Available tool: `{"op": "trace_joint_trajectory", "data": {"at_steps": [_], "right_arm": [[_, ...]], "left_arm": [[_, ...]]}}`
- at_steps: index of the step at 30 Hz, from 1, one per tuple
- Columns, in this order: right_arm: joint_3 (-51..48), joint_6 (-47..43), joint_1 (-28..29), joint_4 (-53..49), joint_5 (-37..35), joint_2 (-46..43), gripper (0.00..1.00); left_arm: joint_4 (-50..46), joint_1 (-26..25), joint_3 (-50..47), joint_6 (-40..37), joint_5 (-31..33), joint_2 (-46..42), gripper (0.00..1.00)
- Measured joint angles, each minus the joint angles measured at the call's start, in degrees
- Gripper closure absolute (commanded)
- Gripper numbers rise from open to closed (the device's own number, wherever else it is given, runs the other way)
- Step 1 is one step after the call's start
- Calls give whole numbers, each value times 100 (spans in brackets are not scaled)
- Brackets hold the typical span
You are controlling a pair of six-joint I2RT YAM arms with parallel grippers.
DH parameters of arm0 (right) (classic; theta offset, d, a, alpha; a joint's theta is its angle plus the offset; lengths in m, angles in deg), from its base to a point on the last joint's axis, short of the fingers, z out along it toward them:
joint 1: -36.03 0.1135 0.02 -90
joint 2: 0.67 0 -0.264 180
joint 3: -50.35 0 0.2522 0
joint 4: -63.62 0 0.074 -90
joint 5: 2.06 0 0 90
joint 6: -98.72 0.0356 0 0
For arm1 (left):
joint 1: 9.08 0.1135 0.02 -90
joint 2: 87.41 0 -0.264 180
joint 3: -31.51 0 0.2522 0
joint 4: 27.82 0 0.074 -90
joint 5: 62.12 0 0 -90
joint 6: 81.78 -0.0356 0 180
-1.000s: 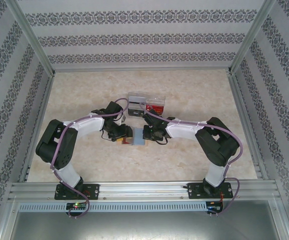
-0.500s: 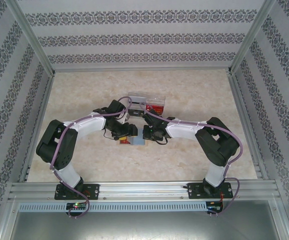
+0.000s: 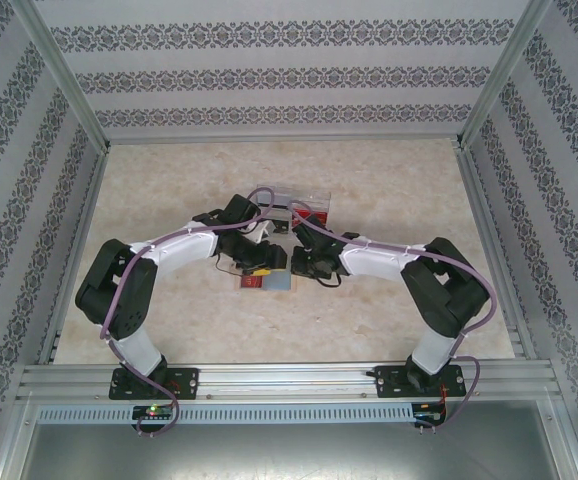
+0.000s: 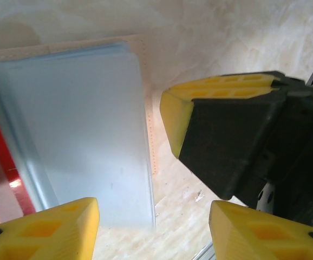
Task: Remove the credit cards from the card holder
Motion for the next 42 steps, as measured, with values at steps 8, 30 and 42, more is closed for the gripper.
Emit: {"op": "trace_joint_trajectory", "data": {"at_steps": [8, 30, 42], "right_arm": [[-2, 17, -13, 4, -20, -149, 82], [654, 450, 442, 793, 933, 542, 80], [656, 691, 400, 997, 1408, 938, 80]], "left_arm": [[11, 55, 0, 4, -76, -31, 42], [-269, 1102, -667, -162, 741, -306, 92], [-275, 1102, -730, -92, 872, -7, 92]]}}
